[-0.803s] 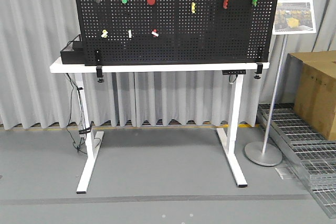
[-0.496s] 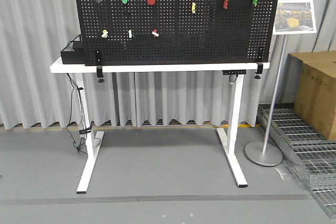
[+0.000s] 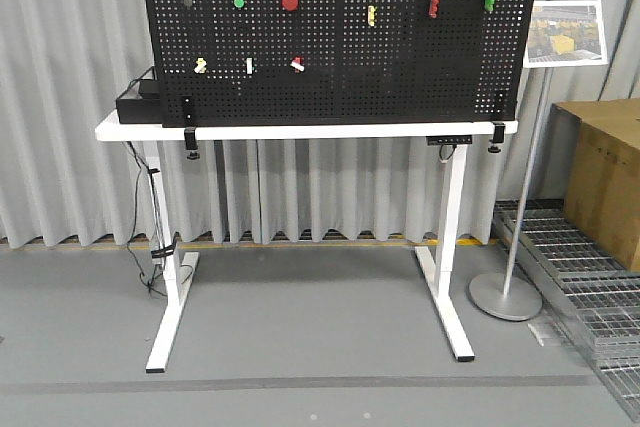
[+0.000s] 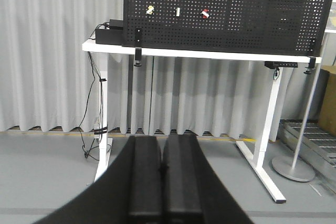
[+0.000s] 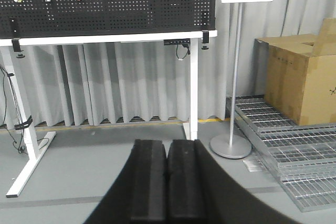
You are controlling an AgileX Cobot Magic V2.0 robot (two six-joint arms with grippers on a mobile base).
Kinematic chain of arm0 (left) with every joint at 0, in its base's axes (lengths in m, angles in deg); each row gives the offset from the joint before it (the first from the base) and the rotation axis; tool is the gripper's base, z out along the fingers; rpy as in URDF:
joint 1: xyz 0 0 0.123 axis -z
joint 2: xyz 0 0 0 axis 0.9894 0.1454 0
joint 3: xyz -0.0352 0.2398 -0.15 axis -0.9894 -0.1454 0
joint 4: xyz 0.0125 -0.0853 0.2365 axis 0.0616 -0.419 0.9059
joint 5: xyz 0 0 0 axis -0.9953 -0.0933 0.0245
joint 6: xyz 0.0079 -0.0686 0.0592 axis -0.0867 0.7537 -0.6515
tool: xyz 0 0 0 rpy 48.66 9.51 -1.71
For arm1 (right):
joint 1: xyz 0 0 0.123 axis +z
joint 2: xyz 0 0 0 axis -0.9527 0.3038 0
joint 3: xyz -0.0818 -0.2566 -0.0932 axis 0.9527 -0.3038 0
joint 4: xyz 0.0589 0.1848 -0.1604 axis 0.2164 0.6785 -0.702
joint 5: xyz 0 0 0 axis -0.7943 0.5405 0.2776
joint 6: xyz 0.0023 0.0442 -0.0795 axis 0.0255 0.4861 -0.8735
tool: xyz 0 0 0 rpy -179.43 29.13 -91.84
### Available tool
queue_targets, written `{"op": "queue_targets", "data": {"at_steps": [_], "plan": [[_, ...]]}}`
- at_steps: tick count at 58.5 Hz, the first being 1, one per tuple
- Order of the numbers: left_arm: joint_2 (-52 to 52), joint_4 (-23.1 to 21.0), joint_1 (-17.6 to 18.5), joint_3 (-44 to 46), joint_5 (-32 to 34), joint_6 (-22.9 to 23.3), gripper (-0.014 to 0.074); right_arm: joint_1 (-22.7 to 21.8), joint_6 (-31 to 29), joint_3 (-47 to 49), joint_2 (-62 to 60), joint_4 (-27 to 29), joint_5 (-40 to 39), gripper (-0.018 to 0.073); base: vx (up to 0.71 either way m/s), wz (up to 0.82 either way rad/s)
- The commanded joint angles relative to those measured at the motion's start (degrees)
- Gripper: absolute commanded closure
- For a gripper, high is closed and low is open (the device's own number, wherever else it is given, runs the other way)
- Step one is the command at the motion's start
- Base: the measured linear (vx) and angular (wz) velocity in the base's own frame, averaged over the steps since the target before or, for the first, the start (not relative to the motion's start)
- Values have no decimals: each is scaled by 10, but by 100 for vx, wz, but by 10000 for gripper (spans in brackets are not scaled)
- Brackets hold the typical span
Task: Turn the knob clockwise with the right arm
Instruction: 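Drive the base forward until close to the black pegboard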
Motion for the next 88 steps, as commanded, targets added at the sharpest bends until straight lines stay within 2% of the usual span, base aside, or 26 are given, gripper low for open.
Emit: {"op": "queue_targets", "data": {"at_steps": [1,25,88], "plan": [[0,-4,-1,-7,47,6,603,-4,-1,-3,-6,-4,-50,568,12,0],[0,-4,-1,-7,47,6,603,-4,-1,-3,-6,-4,-50,568,29,-3],[0,-4,-1,-7,47,6,603,-4,-1,-3,-5,-4,-49,568,48,2]]}}
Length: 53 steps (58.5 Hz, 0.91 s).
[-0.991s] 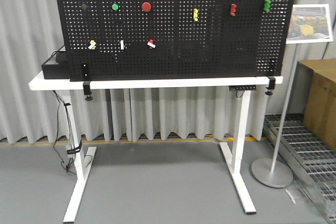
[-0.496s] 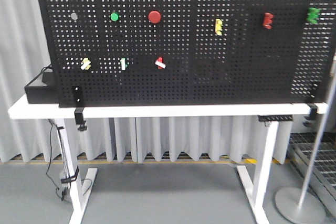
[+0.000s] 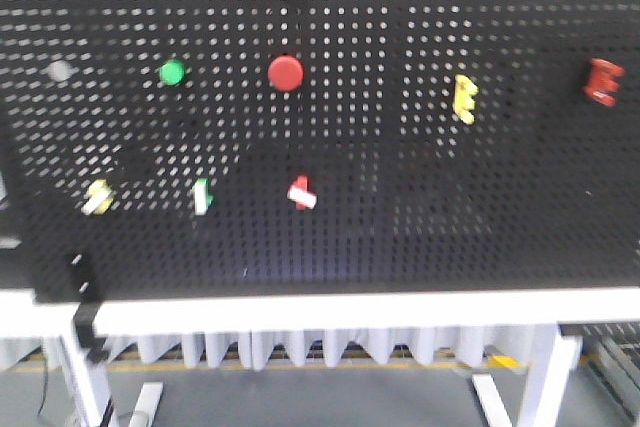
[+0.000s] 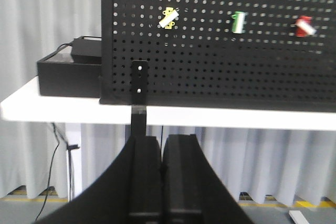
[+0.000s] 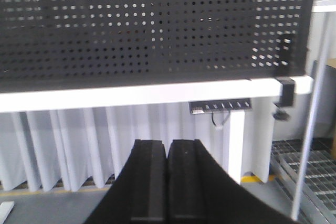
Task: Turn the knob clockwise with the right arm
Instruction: 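Drive the base forward until close to the black pegboard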
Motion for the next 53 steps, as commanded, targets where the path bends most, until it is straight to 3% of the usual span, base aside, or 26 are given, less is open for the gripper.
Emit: {"op": "queue_targets", "data": {"at_steps": [1,29,53], "plan": [[0,-4,-1,-7,47,6,603,-4,-1,-3,-5,-4,-49,568,46,0],[0,-4,-1,-7,47,6,603,-4,-1,-3,-5,-4,-49,568,39,7],[0,-4,-1,-7,47,6,603,-4,-1,-3,-5,-4,-49,568,21,3]]}}
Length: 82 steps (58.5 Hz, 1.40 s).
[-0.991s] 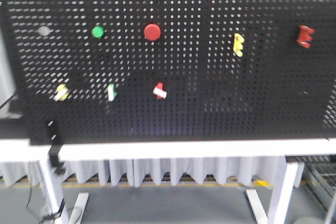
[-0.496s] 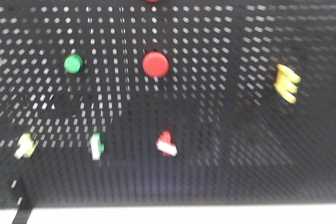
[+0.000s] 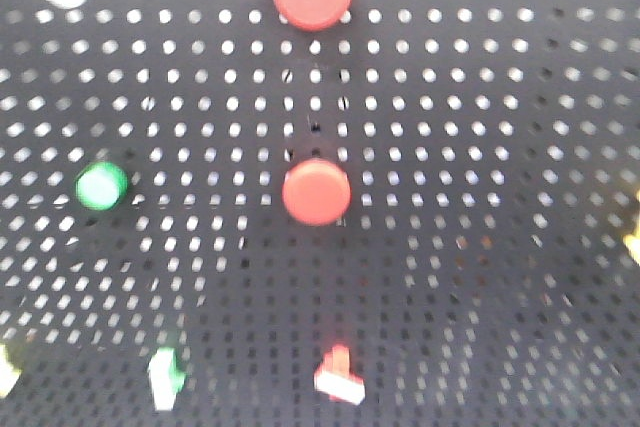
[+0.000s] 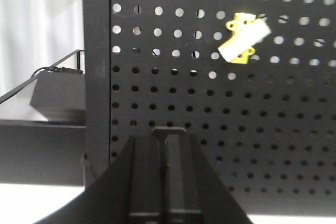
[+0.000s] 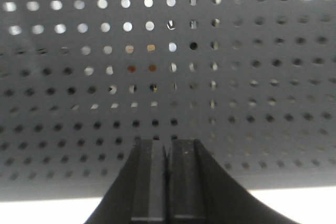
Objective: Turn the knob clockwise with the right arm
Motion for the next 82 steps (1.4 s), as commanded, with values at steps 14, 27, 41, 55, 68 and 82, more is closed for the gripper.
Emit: {"op": "queue_targets", "data": {"at_steps": [14,27,41,55,68,82], "plan": [[0,-4,-1,-7,47,6,603,-4,-1,-3,-5,-4,-49,568,6,-1],[0,-4,-1,-7,47,6,603,-4,-1,-3,-5,-4,-49,568,0,0],[0,-4,-1,-7,47,6,603,-4,5,1,-5,5,-143,568,0,0],[0,-4,-1,-7,47,6,603,-4,13,185,20,-3,-72,568,0,0],[0,-4,-1,-7,47,6,603,-4,-46,523,215,-49,46,568,0,0],[0,-4,-1,-7,47,6,603,-4,-44,747,354,0,135,568,0,0]]}}
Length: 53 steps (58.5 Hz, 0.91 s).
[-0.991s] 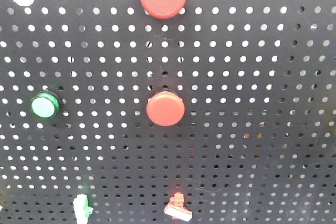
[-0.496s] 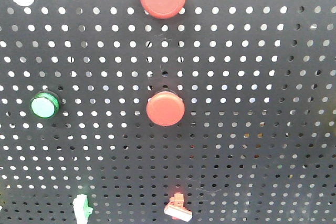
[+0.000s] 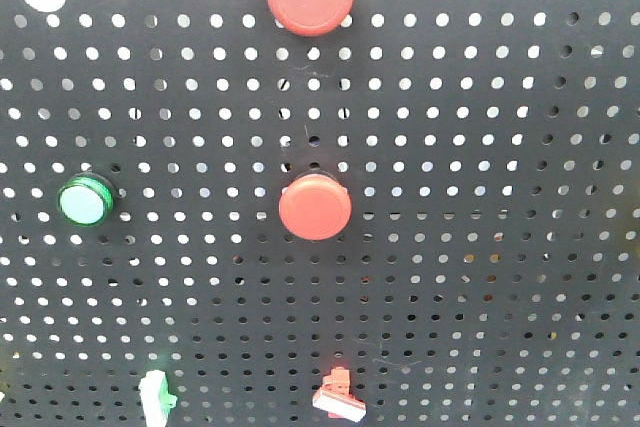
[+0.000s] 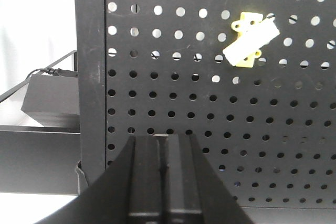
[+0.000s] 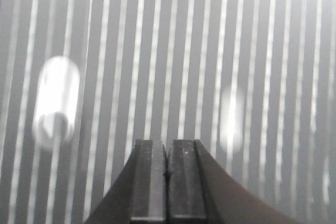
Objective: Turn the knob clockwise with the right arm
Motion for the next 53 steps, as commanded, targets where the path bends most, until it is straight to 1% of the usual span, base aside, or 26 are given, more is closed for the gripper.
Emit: {"op": "queue_targets", "data": {"at_steps": [1,7,11,14,19,22,25,26,27,29,30,31,32,34,35,38,39,42,45,48,53], "plan": [[0,-4,-1,-7,47,6,603,-4,-5,63,46,28,-6,568,0,0],[0,-4,-1,-7,47,6,603,-4,-13,78,64,72,3,568,0,0],[0,-4,-1,-7,47,6,603,-4,-33,79,74,100,17,568,0,0],[0,-4,-1,-7,47,6,603,-4,-58,81,82,133,32,568,0,0],[0,-4,-1,-7,47,6,603,-4,-140,82,94,204,45,568,0,0],[0,-4,-1,-7,47,6,603,-4,-219,82,104,263,55,568,0,0],[0,-4,-1,-7,47,6,603,-4,-288,82,111,310,68,568,0,0],[0,-4,-1,-7,47,6,603,-4,-313,82,113,335,76,568,0,0],[0,-4,-1,-7,47,6,603,-4,-351,82,116,352,82,568,0,0],[0,-4,-1,-7,47,6,603,-4,-405,82,120,394,98,568,0,0],[0,-4,-1,-7,47,6,603,-4,-446,82,122,420,109,568,0,0],[0,-4,-1,-7,47,6,603,-2,-474,82,124,437,116,568,0,0],[0,-4,-1,-7,47,6,603,1,-515,82,126,453,123,568,0,0],[0,-4,-1,-7,47,6,603,8,-567,82,129,485,136,568,0,0],[0,-4,-1,-7,47,6,603,16,-605,82,131,505,145,568,0,0],[0,-4,-1,-7,47,6,603,34,-673,82,134,536,159,568,0,0],[0,-4,-1,-7,47,6,603,42,-699,82,135,539,161,568,0,0],[0,-4,-1,-7,47,6,603,54,-740,82,135,539,161,568,0,0],[0,-4,-1,-7,47,6,603,60,-762,82,135,529,157,568,0,0],[0,-4,-1,-7,47,6,603,69,-777,82,135,500,149,568,0,0],[0,-4,-1,-7,47,6,603,87,-778,82,136,428,130,568,0,0]]}}
